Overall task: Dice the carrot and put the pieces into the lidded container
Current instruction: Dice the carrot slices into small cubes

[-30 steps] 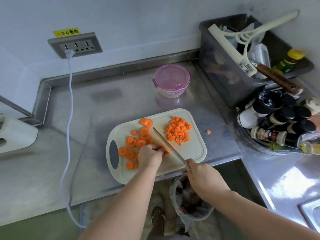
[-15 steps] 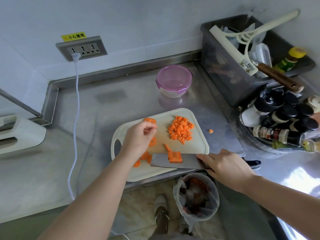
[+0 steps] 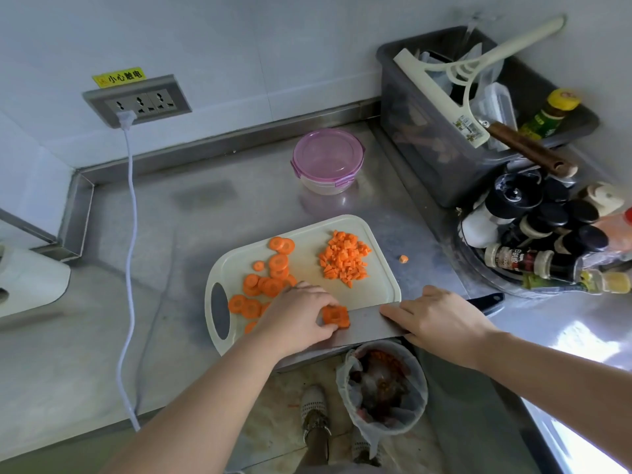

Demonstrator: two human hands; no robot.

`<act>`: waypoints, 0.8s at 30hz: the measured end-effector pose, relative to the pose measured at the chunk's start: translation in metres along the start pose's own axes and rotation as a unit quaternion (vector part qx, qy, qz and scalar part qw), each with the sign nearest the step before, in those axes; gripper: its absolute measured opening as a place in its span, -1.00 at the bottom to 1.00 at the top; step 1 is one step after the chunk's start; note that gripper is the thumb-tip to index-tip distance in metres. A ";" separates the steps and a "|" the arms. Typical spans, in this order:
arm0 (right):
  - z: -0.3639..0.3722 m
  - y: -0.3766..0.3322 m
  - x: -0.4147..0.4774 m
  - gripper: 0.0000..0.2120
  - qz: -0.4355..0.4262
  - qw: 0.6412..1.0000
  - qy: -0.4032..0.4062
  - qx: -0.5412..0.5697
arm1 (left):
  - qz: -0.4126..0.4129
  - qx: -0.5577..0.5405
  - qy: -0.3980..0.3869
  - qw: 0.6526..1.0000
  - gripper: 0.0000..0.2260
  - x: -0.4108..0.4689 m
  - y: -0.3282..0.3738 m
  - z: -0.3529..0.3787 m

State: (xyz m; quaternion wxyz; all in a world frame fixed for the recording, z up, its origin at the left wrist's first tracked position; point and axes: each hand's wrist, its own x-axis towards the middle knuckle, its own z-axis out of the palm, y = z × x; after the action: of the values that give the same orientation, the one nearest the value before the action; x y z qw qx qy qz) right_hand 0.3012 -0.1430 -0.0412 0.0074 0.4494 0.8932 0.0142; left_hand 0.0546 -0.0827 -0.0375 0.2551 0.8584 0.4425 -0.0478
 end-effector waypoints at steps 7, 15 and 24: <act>0.003 0.009 -0.005 -0.71 -0.026 1.000 -0.002 0.005 | 0.001 0.055 0.006 0.998 -0.68 0.007 0.001 0.005; -0.011 0.021 -0.019 -0.54 -0.020 0.999 -0.020 0.037 | 0.000 0.110 0.032 0.993 -0.69 0.015 0.002 0.010; -0.018 0.029 -0.050 -0.68 0.041 0.997 0.013 0.057 | 0.003 0.128 0.038 0.991 -0.68 0.014 0.003 0.009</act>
State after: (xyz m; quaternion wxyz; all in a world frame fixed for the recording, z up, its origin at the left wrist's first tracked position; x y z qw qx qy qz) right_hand 0.3538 -0.1662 -0.0224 -0.0308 0.4854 0.8732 -0.0302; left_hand 0.0666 -0.0780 -0.0479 0.1262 0.8866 0.4394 -0.0706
